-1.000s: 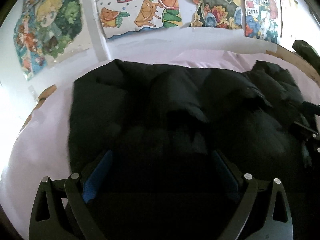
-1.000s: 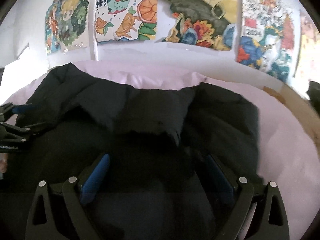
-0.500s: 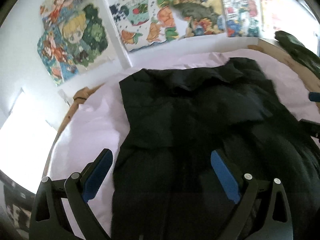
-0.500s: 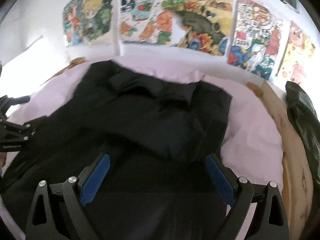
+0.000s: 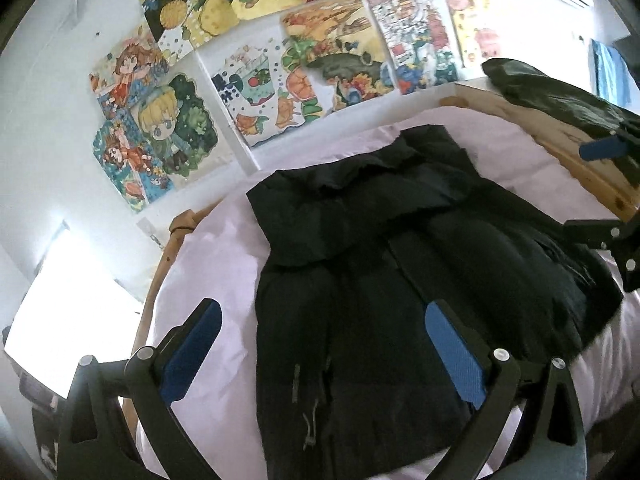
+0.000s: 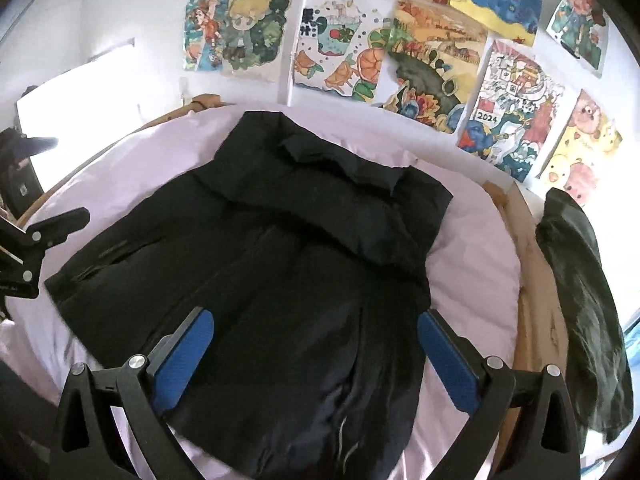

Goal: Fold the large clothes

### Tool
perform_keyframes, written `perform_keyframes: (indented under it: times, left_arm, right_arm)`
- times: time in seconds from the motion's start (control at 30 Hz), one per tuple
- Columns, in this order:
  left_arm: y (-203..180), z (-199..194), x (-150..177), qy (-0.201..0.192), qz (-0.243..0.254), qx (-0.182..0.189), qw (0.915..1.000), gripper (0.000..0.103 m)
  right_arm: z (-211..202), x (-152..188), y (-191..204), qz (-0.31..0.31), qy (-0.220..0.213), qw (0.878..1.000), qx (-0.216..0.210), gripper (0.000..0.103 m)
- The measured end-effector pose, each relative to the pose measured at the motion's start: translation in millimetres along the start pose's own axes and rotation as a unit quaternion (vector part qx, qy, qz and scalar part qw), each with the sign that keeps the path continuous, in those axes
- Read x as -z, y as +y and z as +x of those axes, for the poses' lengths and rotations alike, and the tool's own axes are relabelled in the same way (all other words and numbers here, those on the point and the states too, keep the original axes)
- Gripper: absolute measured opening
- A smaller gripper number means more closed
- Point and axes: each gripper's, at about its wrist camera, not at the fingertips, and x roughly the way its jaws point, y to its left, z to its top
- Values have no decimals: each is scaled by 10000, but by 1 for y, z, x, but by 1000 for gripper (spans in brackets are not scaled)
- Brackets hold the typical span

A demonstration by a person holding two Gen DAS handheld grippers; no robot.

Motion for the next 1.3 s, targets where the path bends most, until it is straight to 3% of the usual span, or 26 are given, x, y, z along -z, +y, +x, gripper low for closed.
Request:
perform_keyframes:
  times: [0.23,0.33,0.5,0.77,1.17,1.3]
  left_arm:
    - [-16,-20,38,-49,351,57,9994,100]
    - [-22,-15,50,-120,385,43,9992,100]
    - [-26,-1,69,79,868,-88,9962,100]
    - [-27,36,108,607,1621,-61,9849,100]
    - [1,69,134,1422,1164,208,9827,100]
    - [4,75,140,1638,1229,256,9785,100]
  right_arm:
    - [-25,30,39,-927,-102,9952,312,103]
    - [-22,44,50,-1282,-190,9908,379,103]
    - [-5,63,58,-1809,-66,9819,558,103]
    - [23,81,58,-1840,458,9814,303,103]
    - [42,100,41,-1566,939,9831,145,103]
    - [55,109,37,-1494,1383,9789,189,103]
